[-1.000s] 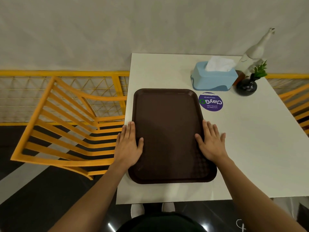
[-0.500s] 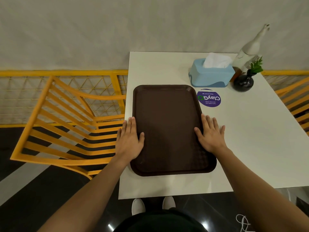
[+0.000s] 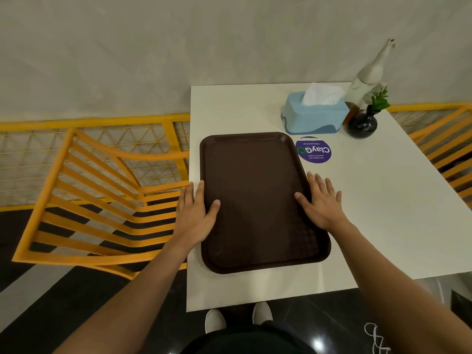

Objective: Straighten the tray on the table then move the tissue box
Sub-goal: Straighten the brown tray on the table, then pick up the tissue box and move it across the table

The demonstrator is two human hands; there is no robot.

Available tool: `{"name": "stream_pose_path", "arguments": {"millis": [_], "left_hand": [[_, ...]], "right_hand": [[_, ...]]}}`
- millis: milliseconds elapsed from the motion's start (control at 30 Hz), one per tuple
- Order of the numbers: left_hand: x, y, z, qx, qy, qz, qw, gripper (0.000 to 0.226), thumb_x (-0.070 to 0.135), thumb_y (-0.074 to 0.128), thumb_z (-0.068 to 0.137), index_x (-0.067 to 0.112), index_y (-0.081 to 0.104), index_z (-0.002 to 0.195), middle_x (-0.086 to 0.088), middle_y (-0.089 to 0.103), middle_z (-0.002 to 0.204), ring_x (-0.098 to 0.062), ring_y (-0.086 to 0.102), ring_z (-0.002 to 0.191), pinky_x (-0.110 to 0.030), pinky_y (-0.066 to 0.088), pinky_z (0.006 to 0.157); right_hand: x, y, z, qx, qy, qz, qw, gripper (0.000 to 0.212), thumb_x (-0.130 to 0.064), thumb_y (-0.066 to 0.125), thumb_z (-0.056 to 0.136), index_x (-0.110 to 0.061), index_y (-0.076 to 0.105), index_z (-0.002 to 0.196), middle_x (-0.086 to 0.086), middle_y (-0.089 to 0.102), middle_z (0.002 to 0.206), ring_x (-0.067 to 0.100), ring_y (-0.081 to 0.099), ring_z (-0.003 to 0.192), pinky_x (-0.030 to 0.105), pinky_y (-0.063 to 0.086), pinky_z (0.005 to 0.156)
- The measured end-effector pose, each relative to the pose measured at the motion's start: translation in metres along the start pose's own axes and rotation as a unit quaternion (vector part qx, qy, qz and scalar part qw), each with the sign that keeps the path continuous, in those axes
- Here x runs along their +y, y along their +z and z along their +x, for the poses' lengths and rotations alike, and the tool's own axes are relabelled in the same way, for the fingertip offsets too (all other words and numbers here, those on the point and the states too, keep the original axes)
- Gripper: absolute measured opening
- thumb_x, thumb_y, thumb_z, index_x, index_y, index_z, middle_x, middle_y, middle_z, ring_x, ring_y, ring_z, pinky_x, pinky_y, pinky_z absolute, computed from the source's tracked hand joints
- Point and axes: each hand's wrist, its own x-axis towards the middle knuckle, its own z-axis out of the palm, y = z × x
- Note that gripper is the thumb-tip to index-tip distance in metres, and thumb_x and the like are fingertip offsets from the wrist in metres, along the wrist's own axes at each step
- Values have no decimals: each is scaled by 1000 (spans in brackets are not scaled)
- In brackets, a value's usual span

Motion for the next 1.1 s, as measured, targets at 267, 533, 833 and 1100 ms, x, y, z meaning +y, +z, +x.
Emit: {"name": "stream_pose_path", "arguments": {"millis": [267,533,833,1100], "left_hand": [[41,-16,15,61,63,-11,996,69,41,58,96,20,31,156,-9,27,163,-28,12,153,-47,17,123],[139,2,63,89,112,-56,988,71,38,61,93,21,32,155,-7,33,160,-27,17,152,-44,19,122],[249,48,130,97,103,-74,987,87,47,67,90,14,25,158,-12,32,160,-27,27,148,-41,25,119],[306,84,189,90,49,-163,981,105,47,78,81,16,16,159,-8,26,161,-25,31,146,-34,32,109]], "right_hand": [[4,-25,-22,89,2,168,982,74,-58,49,100,-21,24,159,4,29,164,27,24,150,43,22,118],[33,-79,21,171,-6,182,968,64,-48,59,98,-24,36,153,3,43,157,25,41,141,30,31,102],[88,-130,123,190,-52,204,959,58,-38,61,99,-17,41,150,7,48,152,26,46,137,30,34,105],[105,-144,204,168,-90,271,943,63,-36,62,98,-20,34,152,4,45,152,25,45,137,35,36,109]]}}
